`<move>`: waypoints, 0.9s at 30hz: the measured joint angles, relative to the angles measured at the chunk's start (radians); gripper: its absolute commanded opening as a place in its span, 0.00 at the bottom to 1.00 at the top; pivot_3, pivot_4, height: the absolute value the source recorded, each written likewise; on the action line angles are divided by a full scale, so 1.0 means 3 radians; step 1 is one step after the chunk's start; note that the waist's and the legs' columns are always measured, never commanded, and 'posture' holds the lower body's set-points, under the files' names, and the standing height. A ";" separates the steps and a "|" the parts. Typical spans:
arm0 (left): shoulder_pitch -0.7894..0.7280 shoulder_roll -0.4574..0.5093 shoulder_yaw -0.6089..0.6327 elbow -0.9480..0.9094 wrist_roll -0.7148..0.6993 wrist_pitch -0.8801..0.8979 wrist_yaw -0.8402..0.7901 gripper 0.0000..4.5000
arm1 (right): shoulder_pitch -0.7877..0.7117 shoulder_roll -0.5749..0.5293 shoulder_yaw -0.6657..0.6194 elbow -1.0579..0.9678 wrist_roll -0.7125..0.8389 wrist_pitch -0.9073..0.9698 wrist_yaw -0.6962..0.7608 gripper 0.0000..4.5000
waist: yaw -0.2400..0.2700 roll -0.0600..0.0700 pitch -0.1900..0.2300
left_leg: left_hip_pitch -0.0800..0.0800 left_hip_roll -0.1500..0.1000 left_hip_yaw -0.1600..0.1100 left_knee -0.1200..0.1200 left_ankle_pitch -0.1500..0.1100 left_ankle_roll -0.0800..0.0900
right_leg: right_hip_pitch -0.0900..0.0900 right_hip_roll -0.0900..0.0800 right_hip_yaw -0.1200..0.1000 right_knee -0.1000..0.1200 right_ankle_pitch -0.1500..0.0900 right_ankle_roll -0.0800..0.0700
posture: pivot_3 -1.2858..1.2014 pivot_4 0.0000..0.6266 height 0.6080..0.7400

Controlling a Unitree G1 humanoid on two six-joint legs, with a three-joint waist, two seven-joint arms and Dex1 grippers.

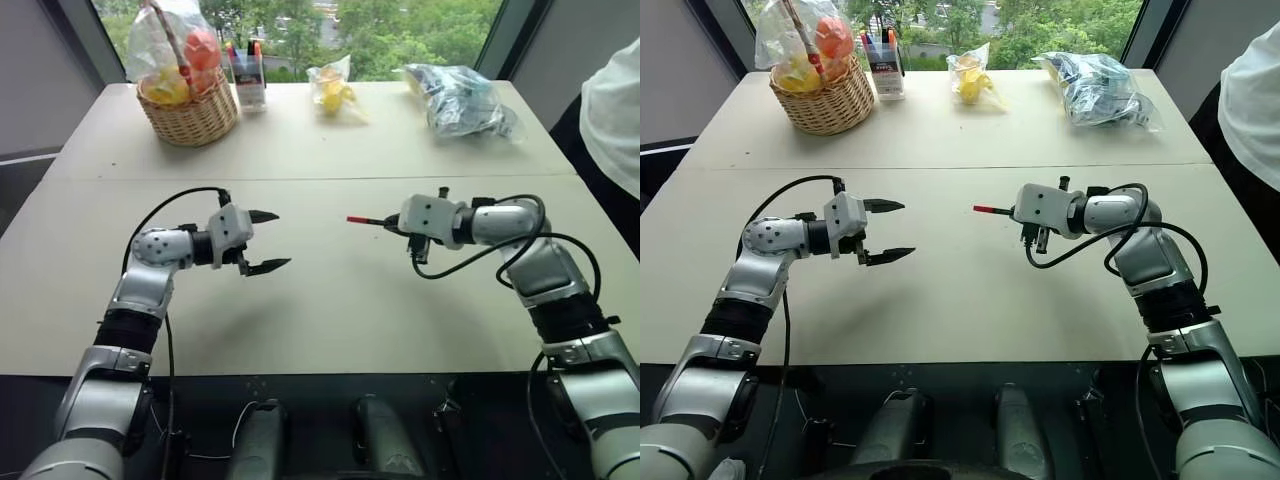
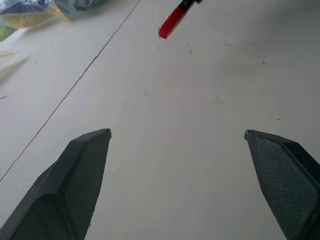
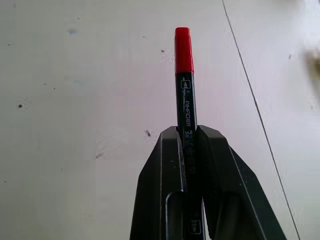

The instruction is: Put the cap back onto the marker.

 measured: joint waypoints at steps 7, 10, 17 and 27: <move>-0.0034 -0.0157 -0.0005 0.0015 -0.0082 0.0286 0.0125 0.99 | 0.0521 0.0086 -0.0703 -0.0724 0.0007 0.1126 -0.0774 0.00 | 0.0001 0.0000 0.0000 | 0.0000 0.0000 0.0000 0.0000 0.0000 0.0000 | 0.0000 0.0000 0.0000 0.0001 0.0000 0.0000 | 0.52 0.24 1.00; -0.0115 -0.0237 -0.0022 0.0077 -0.0088 0.0312 0.0113 0.99 | 0.0705 0.0183 -0.1005 -0.0901 0.0005 0.1563 -0.1119 0.00 | 0.0008 -0.0001 -0.0001 | 0.0000 -0.0001 0.0000 0.0001 0.0000 0.0000 | 0.0000 -0.0001 0.0001 0.0001 0.0000 0.0000 | 0.52 0.24 1.00; -0.0252 -0.0372 -0.0075 0.0204 -0.0093 0.0320 0.0074 0.99 | 0.0915 0.0253 -0.1390 -0.0935 0.0074 0.2052 -0.1546 0.00 | -0.0014 -0.0001 -0.0001 | 0.0001 -0.0001 0.0001 0.0000 0.0000 0.0000 | 0.0000 0.0000 0.0002 0.0001 0.0000 0.0000 | 0.52 0.24 1.00; -0.0326 -0.0381 -0.0088 0.0266 -0.0120 0.0460 -0.0113 0.99 | 0.0980 0.0425 -0.1456 -0.0872 0.0350 0.2232 -0.1774 0.00 | -0.0006 0.0000 -0.0001 | 0.0001 -0.0001 0.0001 0.0000 0.0000 0.0000 | 0.0001 0.0000 0.0003 0.0001 0.0000 0.0000 | 0.52 0.24 1.00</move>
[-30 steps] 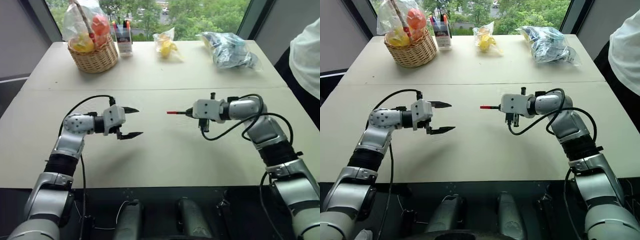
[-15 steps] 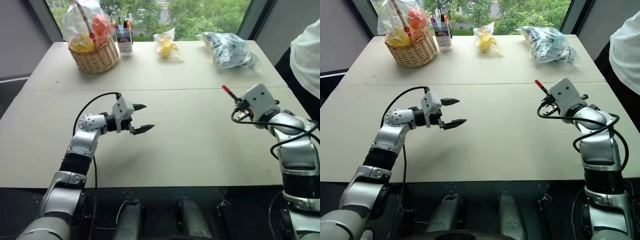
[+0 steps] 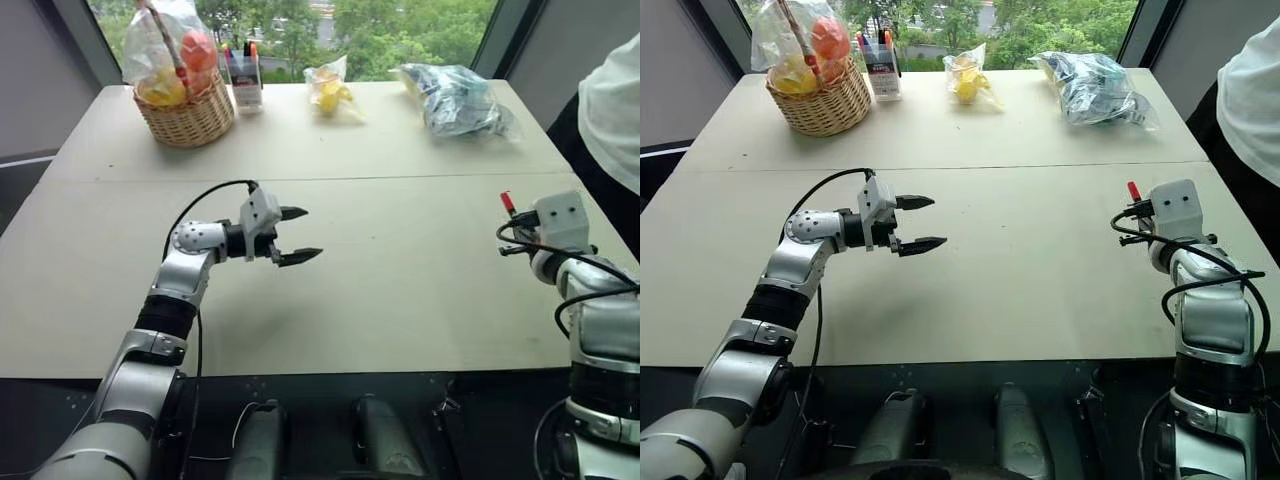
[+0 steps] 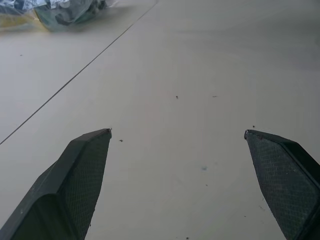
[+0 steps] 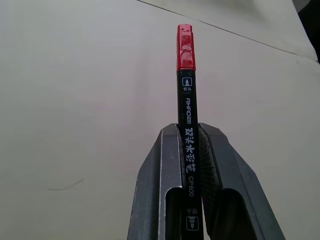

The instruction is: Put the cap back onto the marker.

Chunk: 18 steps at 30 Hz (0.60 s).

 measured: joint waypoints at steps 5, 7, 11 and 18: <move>0.0000 0.0001 -0.0015 -0.0038 0.0000 0.0020 -0.0032 0.99 | 0.0039 0.0006 0.0026 0.0147 0.0078 -0.0049 -0.0077 0.00 | -0.0001 0.0000 0.0000 | 0.0000 0.0000 0.0000 0.0000 0.0000 0.0000 | 0.0000 0.0000 0.0000 0.0000 0.0000 0.0000 | 0.52 0.24 1.00; 0.0001 0.0004 -0.0016 -0.0060 0.0000 0.0033 -0.0040 0.99 | 0.0041 0.0006 0.0034 0.0253 0.0090 -0.0119 -0.0093 0.00 | -0.0001 0.0000 0.0000 | 0.0000 0.0000 0.0000 0.0000 0.0000 0.0000 | 0.0000 0.0000 0.0000 0.0000 0.0000 0.0000 | 0.52 0.24 1.00; 0.0018 0.0019 -0.0017 -0.0119 0.0000 0.0056 -0.0052 0.99 | 0.0031 0.0005 0.0050 0.0506 0.0117 -0.0259 -0.0122 0.00 | -0.0007 0.0000 0.0000 | 0.0000 0.0000 0.0000 0.0000 0.0000 0.0000 | 0.0000 0.0000 0.0000 0.0000 0.0000 0.0000 | 0.52 0.24 1.00; 0.0071 0.0050 -0.0018 -0.0228 0.0000 0.0093 -0.0054 1.00 | -0.0033 0.0005 0.0082 0.0694 0.0200 -0.0379 -0.0150 0.28 | -0.0004 0.0000 0.0000 | 0.0000 0.0000 0.0000 0.0000 0.0000 0.0000 | 0.0000 0.0000 0.0001 0.0000 0.0000 0.0000 | 0.52 0.24 1.00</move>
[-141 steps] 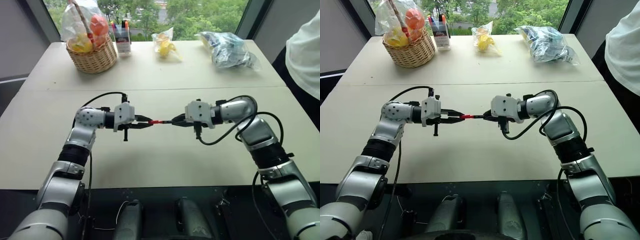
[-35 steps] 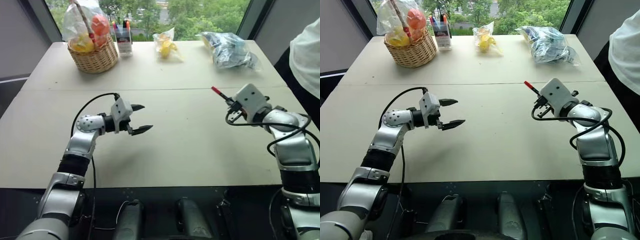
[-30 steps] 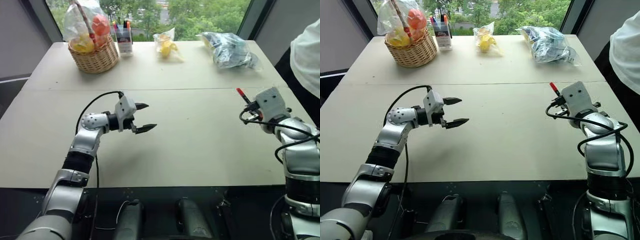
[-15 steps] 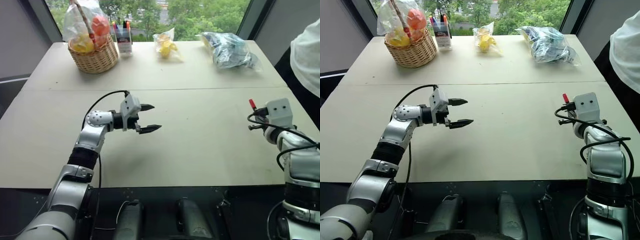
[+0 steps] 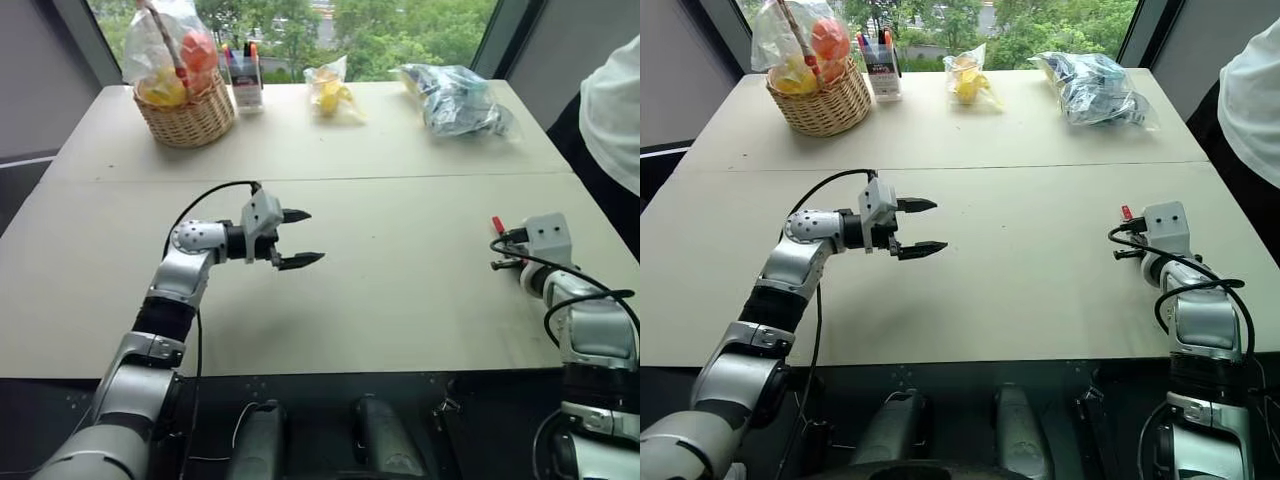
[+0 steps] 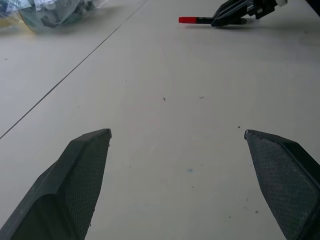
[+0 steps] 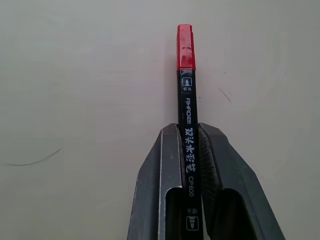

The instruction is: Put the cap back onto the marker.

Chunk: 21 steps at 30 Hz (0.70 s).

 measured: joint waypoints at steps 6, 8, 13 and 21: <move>0.0017 0.0032 -0.0001 -0.0038 -0.0002 0.0036 -0.0027 1.00 | -0.0002 -0.0045 0.0033 0.0022 0.0041 -0.0042 0.0002 0.96 | 0.0000 0.0000 0.0000 | 0.0000 0.0000 0.0000 0.0000 0.0000 0.0000 | 0.0000 0.0000 0.0000 0.0000 0.0000 0.0000 | 0.52 0.24 1.00; 0.0017 0.0032 -0.0007 -0.0038 -0.0003 0.0036 -0.0045 1.00 | -0.0001 -0.0079 0.0032 0.0021 0.0048 -0.0041 0.0011 0.98 | 0.0000 0.0000 0.0000 | 0.0000 0.0000 0.0000 0.0000 0.0000 0.0000 | 0.0000 0.0000 0.0000 0.0000 0.0000 0.0000 | 0.52 0.24 1.00; 0.0012 0.0029 -0.0048 -0.0033 -0.0003 0.0030 -0.0097 1.00 | 0.0104 -0.0252 0.0059 -0.0141 0.0056 0.0010 0.0122 0.98 | 0.0002 0.0001 0.0000 | 0.0000 0.0000 0.0000 0.0000 0.0000 0.0000 | 0.0000 0.0000 0.0000 0.0000 0.0000 0.0000 | 0.52 0.24 1.00; -0.0142 -0.0015 -0.0074 0.0094 -0.0008 0.0004 -0.0193 1.00 | 0.0697 -0.1145 -0.0205 -0.1663 0.0531 0.0401 0.1000 0.98 | 0.0012 0.0003 -0.0002 | 0.0000 0.0000 -0.0003 0.0002 0.0000 0.0000 | 0.0007 0.0001 -0.0003 -0.0005 0.0000 0.0001 | 0.52 0.24 1.00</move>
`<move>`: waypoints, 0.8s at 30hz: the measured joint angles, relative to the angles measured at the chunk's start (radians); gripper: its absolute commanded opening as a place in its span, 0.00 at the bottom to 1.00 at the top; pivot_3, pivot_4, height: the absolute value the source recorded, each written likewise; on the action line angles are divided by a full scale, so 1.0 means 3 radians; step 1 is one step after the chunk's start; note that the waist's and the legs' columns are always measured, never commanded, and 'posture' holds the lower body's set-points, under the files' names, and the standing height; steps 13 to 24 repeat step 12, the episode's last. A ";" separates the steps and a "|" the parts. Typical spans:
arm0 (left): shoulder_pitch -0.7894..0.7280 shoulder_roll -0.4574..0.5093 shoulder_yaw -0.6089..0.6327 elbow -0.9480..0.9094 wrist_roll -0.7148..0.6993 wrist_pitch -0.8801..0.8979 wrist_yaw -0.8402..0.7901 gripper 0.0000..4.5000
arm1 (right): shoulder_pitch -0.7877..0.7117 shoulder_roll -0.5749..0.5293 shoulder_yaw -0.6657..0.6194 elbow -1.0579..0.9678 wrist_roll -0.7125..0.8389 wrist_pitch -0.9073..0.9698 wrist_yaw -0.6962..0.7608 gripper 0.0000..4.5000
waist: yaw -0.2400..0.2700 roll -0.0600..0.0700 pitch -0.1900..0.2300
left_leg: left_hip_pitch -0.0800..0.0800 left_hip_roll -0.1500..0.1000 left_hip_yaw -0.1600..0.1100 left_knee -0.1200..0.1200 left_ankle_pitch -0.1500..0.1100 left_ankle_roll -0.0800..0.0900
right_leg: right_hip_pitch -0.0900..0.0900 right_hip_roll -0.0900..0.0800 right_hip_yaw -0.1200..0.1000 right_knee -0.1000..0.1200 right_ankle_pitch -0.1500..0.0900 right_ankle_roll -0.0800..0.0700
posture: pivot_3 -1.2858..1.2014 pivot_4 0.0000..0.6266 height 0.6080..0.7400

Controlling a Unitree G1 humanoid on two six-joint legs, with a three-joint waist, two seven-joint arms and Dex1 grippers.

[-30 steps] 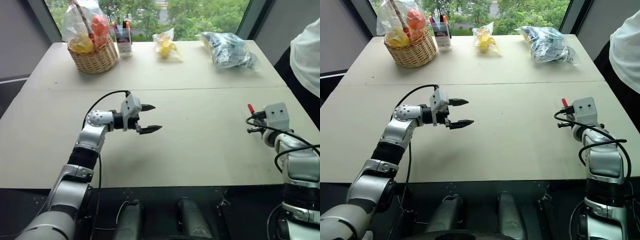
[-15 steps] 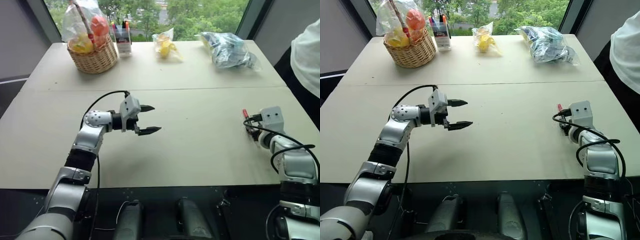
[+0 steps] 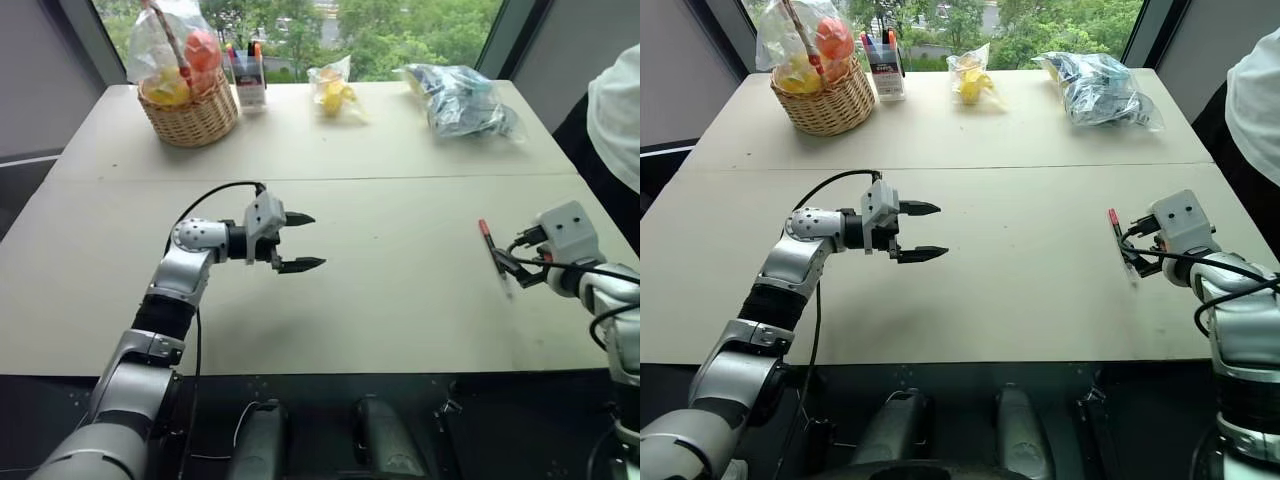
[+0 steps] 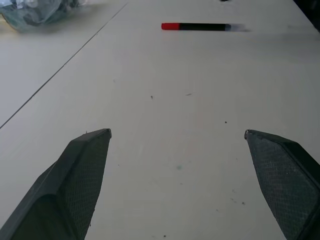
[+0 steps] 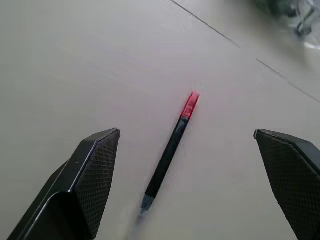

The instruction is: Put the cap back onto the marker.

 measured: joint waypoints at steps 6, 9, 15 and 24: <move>-0.0046 -0.0058 -0.0004 0.0112 0.0000 -0.0054 -0.0049 1.00 | 0.0367 -0.0417 -0.0459 -0.0482 0.0217 0.0183 0.0496 0.98 | -0.0002 0.0000 0.0000 | 0.0001 0.0000 0.0001 0.0001 0.0000 0.0000 | 0.0002 0.0000 0.0000 -0.0002 0.0000 0.0000 | 0.52 0.24 1.00; -0.0081 -0.0094 -0.0004 0.0182 0.0000 -0.0064 -0.0066 1.00 | 0.0444 -0.0581 -0.0693 -0.0610 0.0298 0.0234 0.0684 0.98 | 0.0002 -0.0002 0.0001 | 0.0001 0.0001 0.0000 0.0002 0.0000 0.0000 | 0.0003 0.0001 0.0000 -0.0002 0.0000 0.0000 | 0.52 0.24 1.00; -0.0160 -0.0159 -0.0006 0.0259 0.0000 -0.0116 -0.0077 1.00 | 0.0471 -0.0620 -0.0802 -0.0703 0.0349 0.0290 0.0771 0.98 | 0.0005 -0.0002 0.0001 | 0.0000 0.0001 0.0001 0.0003 0.0000 0.0000 | 0.0003 0.0000 0.0000 -0.0003 0.0000 0.0000 | 0.52 0.24 1.00; -0.0160 -0.0159 -0.0006 0.0259 0.0000 -0.0116 -0.0077 1.00 | 0.0471 -0.0620 -0.0802 -0.0703 0.0349 0.0290 0.0771 0.98 | 0.0005 -0.0002 0.0001 | 0.0000 0.0001 0.0001 0.0003 0.0000 0.0000 | 0.0003 0.0000 0.0000 -0.0003 0.0000 0.0000 | 0.52 0.24 1.00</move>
